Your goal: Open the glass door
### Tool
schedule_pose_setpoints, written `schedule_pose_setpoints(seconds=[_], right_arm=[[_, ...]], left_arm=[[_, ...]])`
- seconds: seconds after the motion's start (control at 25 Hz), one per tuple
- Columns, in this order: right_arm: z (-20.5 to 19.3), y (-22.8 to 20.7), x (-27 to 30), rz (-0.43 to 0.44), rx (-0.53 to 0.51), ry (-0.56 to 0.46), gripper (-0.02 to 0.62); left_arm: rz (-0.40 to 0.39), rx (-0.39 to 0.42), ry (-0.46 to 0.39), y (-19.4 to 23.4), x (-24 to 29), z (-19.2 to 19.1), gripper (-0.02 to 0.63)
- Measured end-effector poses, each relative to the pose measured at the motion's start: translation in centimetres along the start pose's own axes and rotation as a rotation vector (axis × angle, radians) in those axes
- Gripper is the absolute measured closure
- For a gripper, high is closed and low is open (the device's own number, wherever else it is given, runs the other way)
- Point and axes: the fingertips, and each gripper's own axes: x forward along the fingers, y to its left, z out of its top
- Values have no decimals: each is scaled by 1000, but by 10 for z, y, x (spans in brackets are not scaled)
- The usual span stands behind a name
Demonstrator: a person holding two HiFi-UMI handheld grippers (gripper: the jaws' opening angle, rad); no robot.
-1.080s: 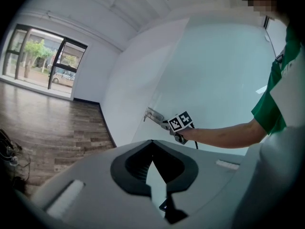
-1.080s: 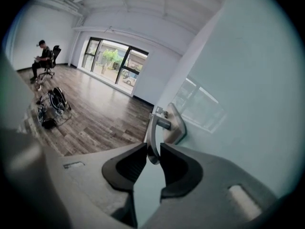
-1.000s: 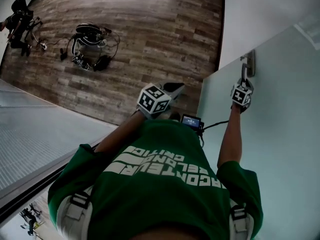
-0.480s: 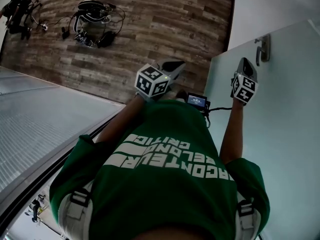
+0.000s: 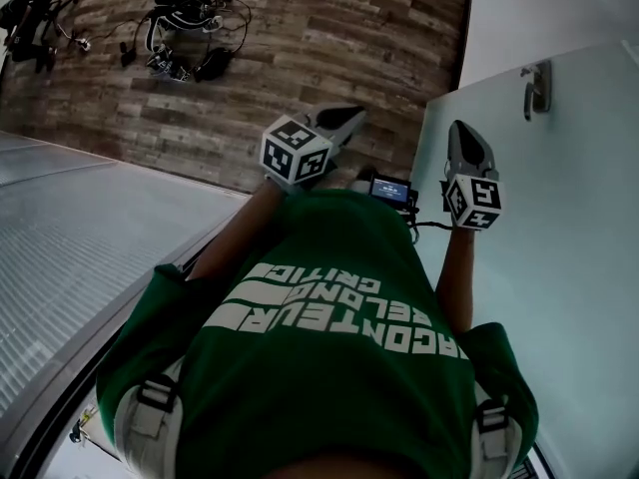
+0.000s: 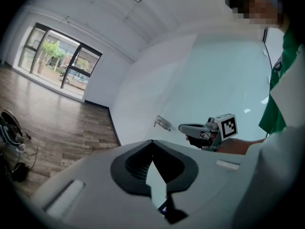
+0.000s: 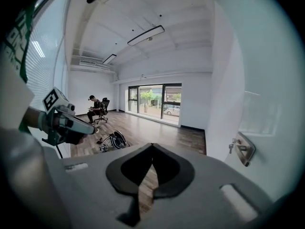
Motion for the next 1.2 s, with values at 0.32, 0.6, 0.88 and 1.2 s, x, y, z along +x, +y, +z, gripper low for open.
schedule_pose_setpoints(seconds=[0.32, 0.6, 0.88, 1.2], right_arm=[[-1, 61, -22, 36, -18, -12, 603], [3, 96, -34, 74, -73, -28, 603], [3, 101, -42, 145, -107, -45, 603], [-5, 66, -65, 190, -104, -65, 603]], left_arm=[[-73, 31, -31, -9, -37, 1, 591], [-117, 50, -24, -16, -55, -4, 591], [-98, 56, -39, -33, -54, -6, 591], [-61, 35, -74, -70, -20, -10, 591]])
